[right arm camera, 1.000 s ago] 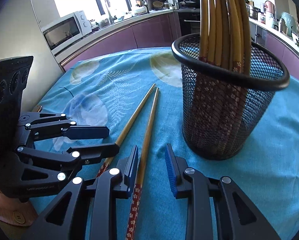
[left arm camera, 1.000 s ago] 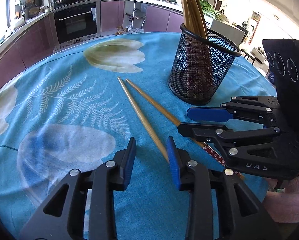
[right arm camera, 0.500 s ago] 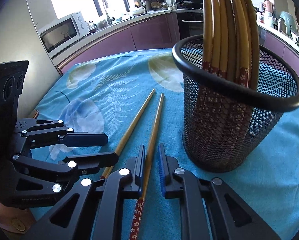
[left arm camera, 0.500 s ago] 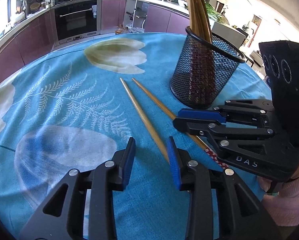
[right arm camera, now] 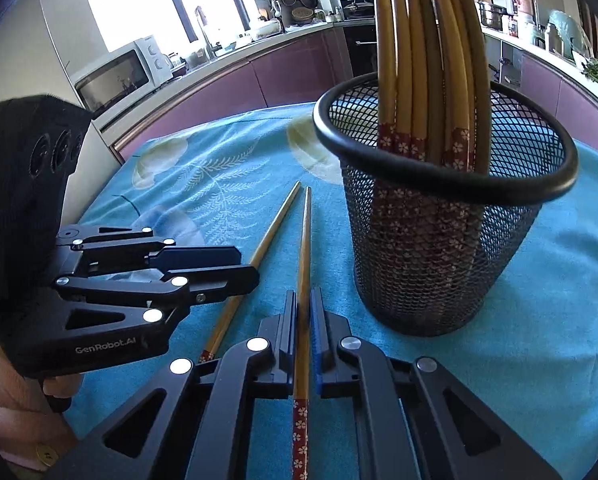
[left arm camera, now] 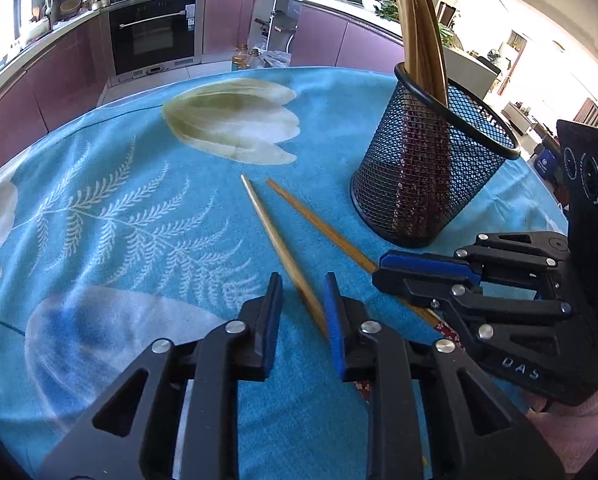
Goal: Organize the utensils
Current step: 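Move the left gripper to a remaining chopstick and close while the right gripper grasps the other, then lift the left gripper's chopstick upright while the right gripper raises its chopstick toward the holder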
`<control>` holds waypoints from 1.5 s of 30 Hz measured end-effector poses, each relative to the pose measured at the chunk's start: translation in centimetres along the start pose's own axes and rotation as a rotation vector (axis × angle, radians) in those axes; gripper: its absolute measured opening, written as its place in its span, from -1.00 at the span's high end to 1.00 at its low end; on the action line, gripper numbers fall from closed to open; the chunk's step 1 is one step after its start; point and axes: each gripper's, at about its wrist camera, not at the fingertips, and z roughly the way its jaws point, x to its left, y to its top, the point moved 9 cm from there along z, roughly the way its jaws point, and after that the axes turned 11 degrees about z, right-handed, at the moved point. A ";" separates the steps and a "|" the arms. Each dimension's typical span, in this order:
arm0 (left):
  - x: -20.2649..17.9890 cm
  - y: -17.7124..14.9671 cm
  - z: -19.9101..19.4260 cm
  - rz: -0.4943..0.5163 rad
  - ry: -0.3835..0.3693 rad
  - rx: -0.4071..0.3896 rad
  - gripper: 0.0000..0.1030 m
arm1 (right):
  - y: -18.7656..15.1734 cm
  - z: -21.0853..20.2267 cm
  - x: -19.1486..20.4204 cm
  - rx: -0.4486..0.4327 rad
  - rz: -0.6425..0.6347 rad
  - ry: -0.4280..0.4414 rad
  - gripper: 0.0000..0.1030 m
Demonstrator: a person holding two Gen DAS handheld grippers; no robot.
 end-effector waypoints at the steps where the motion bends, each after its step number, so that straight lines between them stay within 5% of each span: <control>1: 0.0 0.2 0.1 0.002 0.002 0.000 0.64 | 0.0 0.2 0.1 0.001 -0.006 -0.010 0.85; 16: 0.3 0.1 -0.1 -0.061 0.018 -0.027 0.86 | 0.3 -0.3 -0.1 -0.029 0.004 -0.007 0.89; 45: -0.3 0.8 -7.5 -0.058 -0.006 -0.204 0.86 | 0.8 -6.6 1.7 -0.139 0.017 0.159 0.89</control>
